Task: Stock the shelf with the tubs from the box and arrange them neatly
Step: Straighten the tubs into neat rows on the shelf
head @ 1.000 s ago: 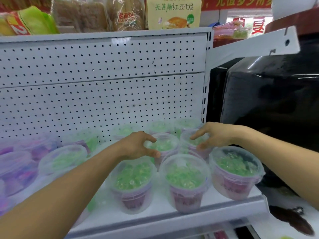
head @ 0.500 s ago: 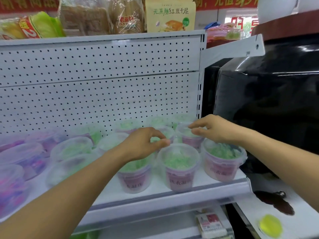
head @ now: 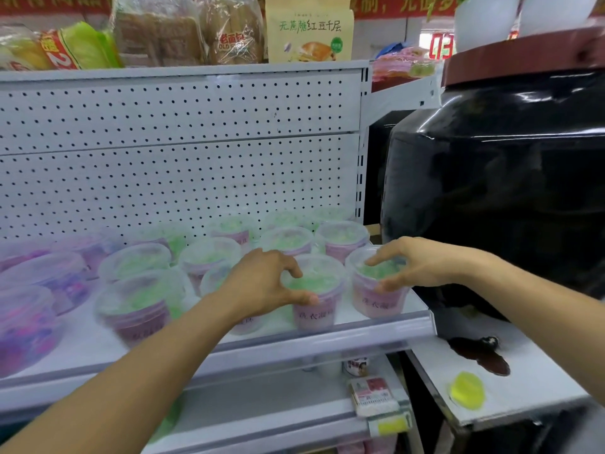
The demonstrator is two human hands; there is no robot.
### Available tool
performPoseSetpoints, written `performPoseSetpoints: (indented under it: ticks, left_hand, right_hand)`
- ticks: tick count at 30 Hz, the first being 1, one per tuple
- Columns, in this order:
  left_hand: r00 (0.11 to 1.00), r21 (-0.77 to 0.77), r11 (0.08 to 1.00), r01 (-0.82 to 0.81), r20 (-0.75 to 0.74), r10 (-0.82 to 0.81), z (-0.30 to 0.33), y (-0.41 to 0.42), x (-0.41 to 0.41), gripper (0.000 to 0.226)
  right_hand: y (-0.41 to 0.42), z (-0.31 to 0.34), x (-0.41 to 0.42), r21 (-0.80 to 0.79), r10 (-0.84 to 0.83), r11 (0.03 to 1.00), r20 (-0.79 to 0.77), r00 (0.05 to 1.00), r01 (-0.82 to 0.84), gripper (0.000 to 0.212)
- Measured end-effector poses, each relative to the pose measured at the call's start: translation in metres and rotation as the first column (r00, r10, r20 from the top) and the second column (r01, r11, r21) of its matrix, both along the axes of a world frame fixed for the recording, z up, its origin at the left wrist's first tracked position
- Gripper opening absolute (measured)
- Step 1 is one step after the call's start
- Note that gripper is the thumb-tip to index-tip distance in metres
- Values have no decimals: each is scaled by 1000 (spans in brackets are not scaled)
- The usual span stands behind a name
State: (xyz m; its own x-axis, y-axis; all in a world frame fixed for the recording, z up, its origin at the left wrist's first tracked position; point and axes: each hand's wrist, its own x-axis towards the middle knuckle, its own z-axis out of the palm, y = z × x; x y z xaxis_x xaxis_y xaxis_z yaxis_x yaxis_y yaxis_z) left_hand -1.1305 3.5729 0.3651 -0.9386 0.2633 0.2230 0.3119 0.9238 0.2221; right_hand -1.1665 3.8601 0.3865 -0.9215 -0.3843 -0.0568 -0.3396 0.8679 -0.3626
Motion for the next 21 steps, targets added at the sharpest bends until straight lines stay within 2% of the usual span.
performPoseSetpoints:
  ticks: [11, 15, 21]
  left_hand:
    - [997, -34, 997, -63, 32, 64, 2, -10, 6, 58]
    - [993, 24, 996, -83, 87, 80, 2, -16, 3, 55]
    - [995, 32, 995, -98, 20, 98, -6, -12, 4, 59]
  right_hand:
    - [-8, -1, -9, -10, 83, 997, 56, 995, -82, 54]
    - [-10, 0, -8, -19, 110, 994, 62, 992, -109, 56]
    - [-16, 1, -7, 60, 91, 994, 42, 995, -94, 57]
